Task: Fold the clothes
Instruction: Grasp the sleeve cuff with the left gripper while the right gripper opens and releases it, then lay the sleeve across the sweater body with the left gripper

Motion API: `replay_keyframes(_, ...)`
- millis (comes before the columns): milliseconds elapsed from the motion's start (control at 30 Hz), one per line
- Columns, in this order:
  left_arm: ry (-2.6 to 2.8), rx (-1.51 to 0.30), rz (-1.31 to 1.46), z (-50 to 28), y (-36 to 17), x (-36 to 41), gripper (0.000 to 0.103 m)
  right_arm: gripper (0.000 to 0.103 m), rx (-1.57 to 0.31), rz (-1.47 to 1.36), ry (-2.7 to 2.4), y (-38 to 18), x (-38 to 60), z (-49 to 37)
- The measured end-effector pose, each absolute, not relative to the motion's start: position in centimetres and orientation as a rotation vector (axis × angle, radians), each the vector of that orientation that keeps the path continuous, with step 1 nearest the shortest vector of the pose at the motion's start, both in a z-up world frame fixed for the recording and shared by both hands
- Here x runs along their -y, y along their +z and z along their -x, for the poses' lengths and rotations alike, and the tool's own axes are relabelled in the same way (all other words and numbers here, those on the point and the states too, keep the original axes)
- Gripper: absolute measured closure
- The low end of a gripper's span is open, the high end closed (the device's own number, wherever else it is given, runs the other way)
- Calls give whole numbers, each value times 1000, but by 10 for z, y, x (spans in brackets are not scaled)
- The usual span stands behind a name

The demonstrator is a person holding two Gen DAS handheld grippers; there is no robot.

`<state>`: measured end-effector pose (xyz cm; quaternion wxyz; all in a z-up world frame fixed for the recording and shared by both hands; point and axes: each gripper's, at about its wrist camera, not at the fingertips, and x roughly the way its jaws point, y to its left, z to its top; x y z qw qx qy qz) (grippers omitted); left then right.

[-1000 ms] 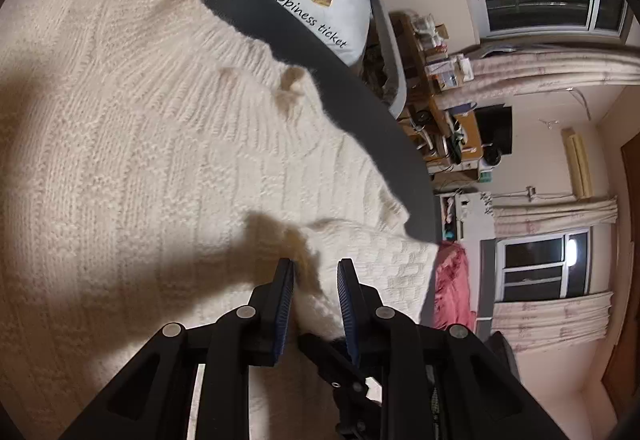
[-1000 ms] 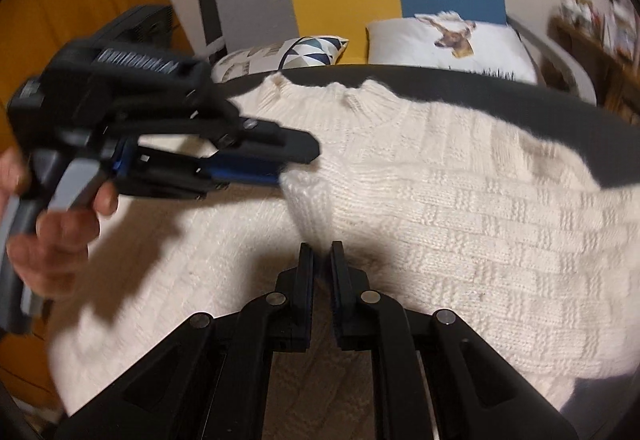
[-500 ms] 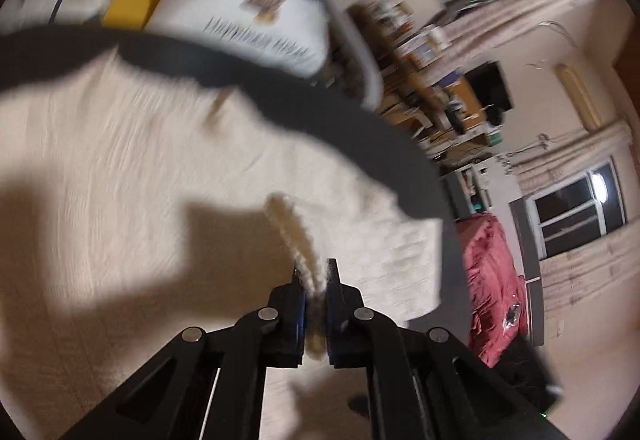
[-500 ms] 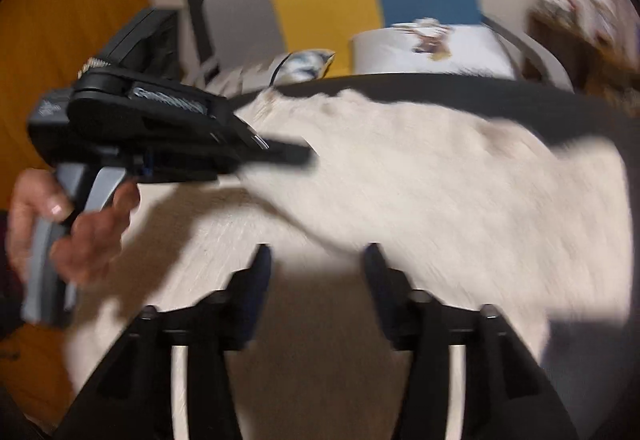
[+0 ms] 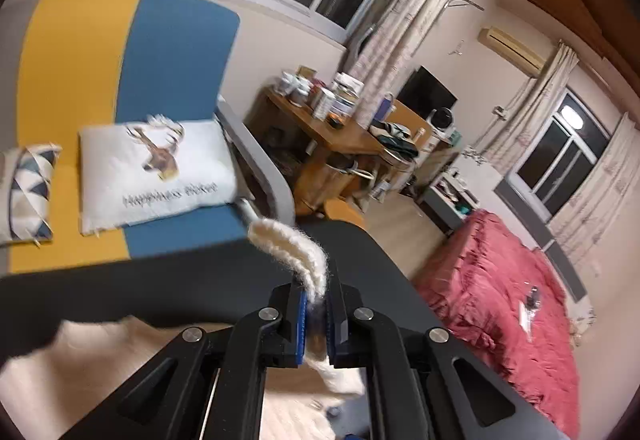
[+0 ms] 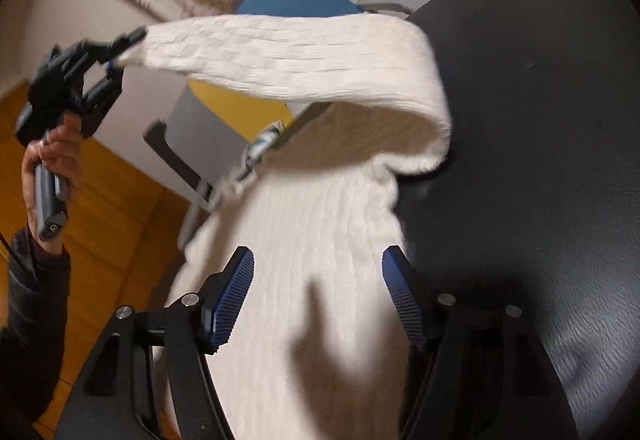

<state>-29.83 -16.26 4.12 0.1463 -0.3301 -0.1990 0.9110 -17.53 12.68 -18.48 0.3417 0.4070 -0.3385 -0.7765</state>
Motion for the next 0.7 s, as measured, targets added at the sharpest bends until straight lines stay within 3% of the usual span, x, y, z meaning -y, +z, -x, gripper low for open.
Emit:
replay_keyframes(67, 2639, 596, 956, 296, 39, 175, 97, 30, 1125, -1026, -1889, -195, -138, 188)
replay_keyframes(133, 2646, 639, 964, 290, 30, 194, 97, 9, 1363, -979, -1766, -206, -147, 200)
replay_keyframes(233, 2644, 690, 1007, 282, 6, 219, 97, 7, 1598, -873, -1640, -214, -151, 215)
replay_keyframes(400, 2616, 773, 1044, 274, -23, 241, 97, 0, 1649, -943, -1605, -213, -122, 227)
replay_keyframes(700, 2611, 804, 988, 244, -33, 269, 97, 0, 1620, -1053, -1727, -211, -95, 254)
